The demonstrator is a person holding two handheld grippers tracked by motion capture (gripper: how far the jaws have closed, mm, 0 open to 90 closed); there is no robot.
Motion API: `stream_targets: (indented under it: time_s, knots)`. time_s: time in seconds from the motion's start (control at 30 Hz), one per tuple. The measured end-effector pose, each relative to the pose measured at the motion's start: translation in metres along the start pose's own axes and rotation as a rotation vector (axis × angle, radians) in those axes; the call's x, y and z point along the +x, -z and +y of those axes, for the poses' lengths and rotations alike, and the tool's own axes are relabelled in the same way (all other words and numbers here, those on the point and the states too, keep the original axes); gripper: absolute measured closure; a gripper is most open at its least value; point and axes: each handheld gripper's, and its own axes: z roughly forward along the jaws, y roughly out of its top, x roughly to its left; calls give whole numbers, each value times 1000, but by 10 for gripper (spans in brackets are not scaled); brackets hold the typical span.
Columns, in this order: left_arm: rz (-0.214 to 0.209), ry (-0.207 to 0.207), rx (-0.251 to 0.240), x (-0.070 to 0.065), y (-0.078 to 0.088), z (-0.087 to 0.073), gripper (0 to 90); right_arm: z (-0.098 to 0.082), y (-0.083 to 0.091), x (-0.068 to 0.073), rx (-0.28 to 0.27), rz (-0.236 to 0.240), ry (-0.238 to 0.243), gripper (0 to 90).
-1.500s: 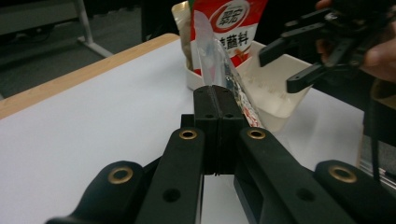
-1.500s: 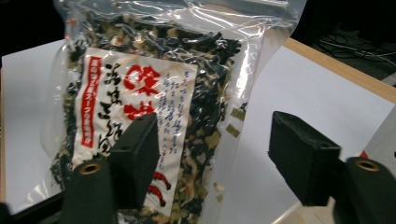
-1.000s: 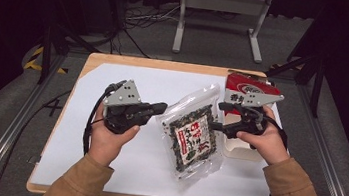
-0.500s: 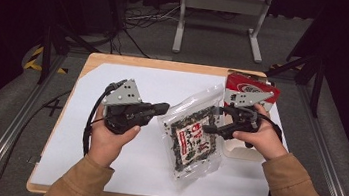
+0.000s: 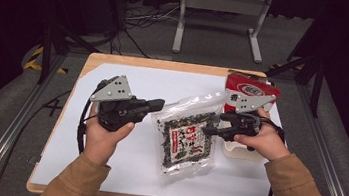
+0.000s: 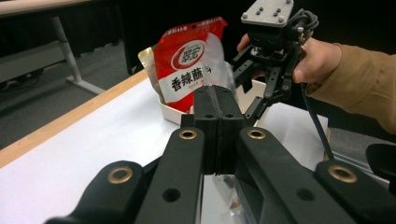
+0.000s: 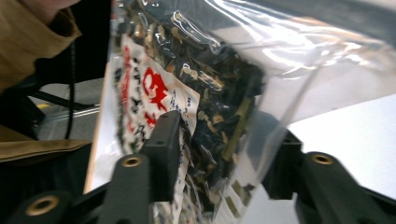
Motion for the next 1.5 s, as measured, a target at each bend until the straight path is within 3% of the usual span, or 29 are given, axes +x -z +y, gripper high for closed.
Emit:
stream_targets:
  time_s: [0.2, 0.53, 0.6, 0.63, 0.67, 0.87, 1.0, 1.2, 1.5]
  knots:
    - [10, 10, 0, 5, 3, -1, 900, 3, 2, 9, 15, 38, 22, 691]
    - [3, 35, -9, 13, 8, -2, 899, 2, 7, 17, -31, 105, 7, 762]
    - [5, 41, -5, 14, 9, -2, 886, 3, 7, 19, -37, 109, 16, 768]
    - [-11, 47, -7, 16, 9, -3, 816, 3, 7, 20, -40, 111, 17, 769]
    - [-22, 61, -12, 16, 10, -3, 816, 3, 7, 21, -50, 111, 18, 770]
    - [-4, 82, -12, 19, 15, -4, 503, 3, 12, 25, -86, 82, 30, 772]
    - [11, 67, -3, 19, 21, -6, 415, 5, 19, 29, -101, 69, 23, 772]
    - [24, 71, 18, 18, 26, -15, 344, 8, 32, 31, -131, 23, -2, 772]
    - [44, 100, 46, 23, 32, -34, 333, 13, 52, 34, -137, -26, -18, 772]
